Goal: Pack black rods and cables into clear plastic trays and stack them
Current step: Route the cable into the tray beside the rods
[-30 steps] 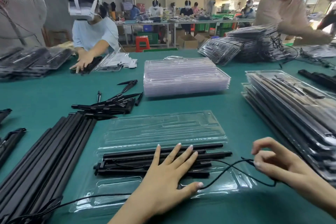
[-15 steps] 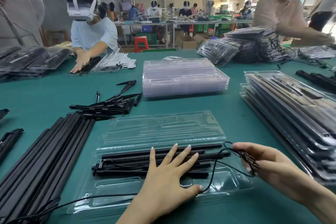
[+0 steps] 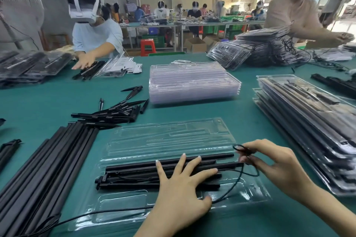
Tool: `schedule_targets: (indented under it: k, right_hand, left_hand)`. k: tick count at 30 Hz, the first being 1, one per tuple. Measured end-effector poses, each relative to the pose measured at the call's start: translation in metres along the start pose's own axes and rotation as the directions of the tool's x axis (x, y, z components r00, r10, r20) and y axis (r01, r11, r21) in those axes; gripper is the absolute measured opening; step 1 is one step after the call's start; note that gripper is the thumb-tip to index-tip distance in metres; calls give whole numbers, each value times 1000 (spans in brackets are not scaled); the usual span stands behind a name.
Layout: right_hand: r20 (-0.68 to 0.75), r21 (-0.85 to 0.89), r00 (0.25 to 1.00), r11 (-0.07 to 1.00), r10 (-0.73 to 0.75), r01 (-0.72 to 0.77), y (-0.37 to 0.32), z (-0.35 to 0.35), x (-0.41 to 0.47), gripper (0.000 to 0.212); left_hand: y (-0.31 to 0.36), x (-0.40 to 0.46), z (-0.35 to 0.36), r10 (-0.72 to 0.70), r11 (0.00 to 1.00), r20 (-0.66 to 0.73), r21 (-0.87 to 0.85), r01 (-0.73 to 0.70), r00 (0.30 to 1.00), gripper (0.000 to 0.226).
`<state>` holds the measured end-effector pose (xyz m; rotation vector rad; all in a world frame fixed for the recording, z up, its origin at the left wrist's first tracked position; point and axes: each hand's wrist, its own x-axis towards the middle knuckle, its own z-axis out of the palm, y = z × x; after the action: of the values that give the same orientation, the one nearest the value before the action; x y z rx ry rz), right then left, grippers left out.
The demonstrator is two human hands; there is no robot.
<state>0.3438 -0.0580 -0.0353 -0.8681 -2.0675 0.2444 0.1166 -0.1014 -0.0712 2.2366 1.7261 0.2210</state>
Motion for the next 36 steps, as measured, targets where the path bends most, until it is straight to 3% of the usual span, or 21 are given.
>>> schedule_targets:
  k: [2, 4, 8, 12, 15, 17, 19, 21, 24, 28, 32, 34, 36]
  right_hand:
    - [-58, -151, 998, 988, -24, 15, 0, 0, 1, 24]
    - [-68, -224, 997, 974, -26, 11, -2, -2, 2, 23]
    - [199, -430, 976, 887, -88, 168, -2, -7, -1, 19]
    - [326, -408, 930, 913, 170, -24, -10, -21, -4, 40]
    - [493, -407, 818, 909, 296, -84, -8, -30, 0, 61]
    - [556, -369, 749, 914, 361, -167, -5, -33, 0, 54]
    - [539, -332, 733, 904, 415, -268, -9, -32, 2, 49]
    - [505, -387, 768, 899, 394, -207, -11, -22, -2, 58]
    - [422, -483, 844, 870, 331, -100, -15, -10, -9, 42]
    - [371, -495, 911, 868, 180, 30, -32, -6, -5, 39]
    - [386, -548, 922, 804, -2, 231, -30, -2, -3, 77]
    - [340, -445, 940, 885, 29, 134, -26, 0, -5, 77]
    - [273, -192, 956, 980, 107, -55, -25, 1, -6, 63]
  left_hand:
    - [1, -1, 1, -9, 1000, -5, 3, 9, 1000, 61]
    - [0, -1, 1, -9, 1000, -8, 18, 9, 1000, 61]
    - [1, -3, 2, -6, 999, -7, 33, 6, 1000, 61]
    - [0, -4, 3, 1, 999, -23, 45, 0, 1000, 60]
    - [-1, -4, 4, 9, 999, -40, 46, -7, 999, 60]
    - [-1, -4, 5, 11, 999, -46, 48, -9, 999, 60]
    - [-1, -4, 6, 12, 999, -50, 49, -9, 999, 60]
    - [-2, -4, 7, 12, 999, -56, 48, -9, 998, 60]
    - [-2, -4, 7, 18, 999, -58, 51, -15, 998, 60]
    - [-3, -4, 8, 25, 998, -61, 62, -22, 998, 60]
    - [-4, -3, 10, 26, 998, -69, 52, -22, 997, 59]
    - [-4, -3, 10, 31, 998, -71, 65, -26, 997, 60]
    - [-4, -2, 10, 31, 997, -74, 76, -26, 997, 61]
